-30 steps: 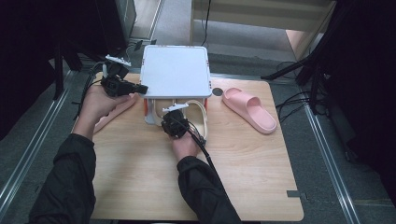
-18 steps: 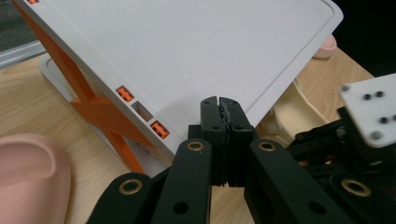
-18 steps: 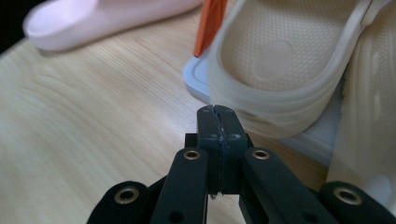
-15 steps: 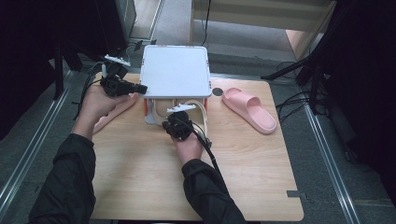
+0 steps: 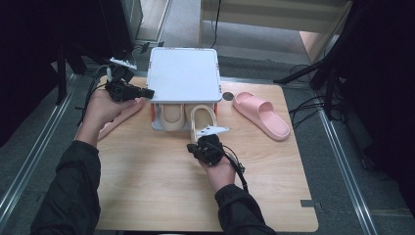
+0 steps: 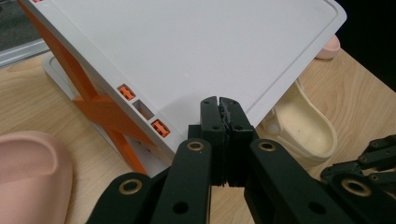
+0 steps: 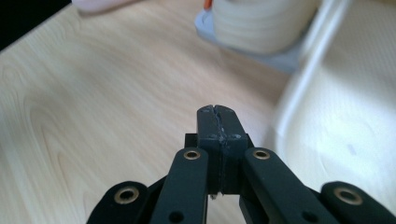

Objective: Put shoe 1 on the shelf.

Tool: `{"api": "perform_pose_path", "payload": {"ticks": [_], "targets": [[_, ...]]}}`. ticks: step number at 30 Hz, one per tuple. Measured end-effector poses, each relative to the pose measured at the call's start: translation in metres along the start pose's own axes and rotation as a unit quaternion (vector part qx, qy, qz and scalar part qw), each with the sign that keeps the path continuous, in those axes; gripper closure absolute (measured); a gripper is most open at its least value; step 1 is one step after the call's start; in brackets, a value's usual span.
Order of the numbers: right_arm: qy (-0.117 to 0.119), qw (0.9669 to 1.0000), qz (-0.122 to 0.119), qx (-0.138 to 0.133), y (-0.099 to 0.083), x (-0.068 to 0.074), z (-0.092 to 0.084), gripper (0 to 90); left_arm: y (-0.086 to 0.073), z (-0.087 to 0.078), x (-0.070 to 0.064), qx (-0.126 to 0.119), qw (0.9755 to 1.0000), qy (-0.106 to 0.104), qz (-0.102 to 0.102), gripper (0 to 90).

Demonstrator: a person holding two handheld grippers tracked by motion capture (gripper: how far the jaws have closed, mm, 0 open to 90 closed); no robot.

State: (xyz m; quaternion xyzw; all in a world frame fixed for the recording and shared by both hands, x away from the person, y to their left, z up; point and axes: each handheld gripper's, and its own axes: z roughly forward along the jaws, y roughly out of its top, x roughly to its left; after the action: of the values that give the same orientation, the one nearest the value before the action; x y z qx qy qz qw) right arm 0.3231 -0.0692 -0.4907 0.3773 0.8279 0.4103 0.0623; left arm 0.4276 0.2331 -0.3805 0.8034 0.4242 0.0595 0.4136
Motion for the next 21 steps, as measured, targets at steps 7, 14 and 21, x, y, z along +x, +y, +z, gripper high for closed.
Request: {"api": "perform_pose_path", "payload": {"ticks": [7, 14, 21], "targets": [[0.013, 0.9998, -0.005, 0.015, -0.024, -0.007, -0.018, 90.0, -0.001, 0.0, 0.0, -0.001, 1.0, -0.001, -0.003, 89.1], [-0.002, 0.9994, -0.001, 0.034, -0.038, -0.023, -0.023, 90.0, 0.0, 0.0, -0.001, -0.001, 1.0, 0.003, -0.001, 89.1], [-0.023, 0.999, 0.001, 0.038, -0.034, -0.036, -0.014, 90.0, 0.0, 0.0, -0.001, -0.002, 1.0, 0.003, -0.001, 89.1]]}}
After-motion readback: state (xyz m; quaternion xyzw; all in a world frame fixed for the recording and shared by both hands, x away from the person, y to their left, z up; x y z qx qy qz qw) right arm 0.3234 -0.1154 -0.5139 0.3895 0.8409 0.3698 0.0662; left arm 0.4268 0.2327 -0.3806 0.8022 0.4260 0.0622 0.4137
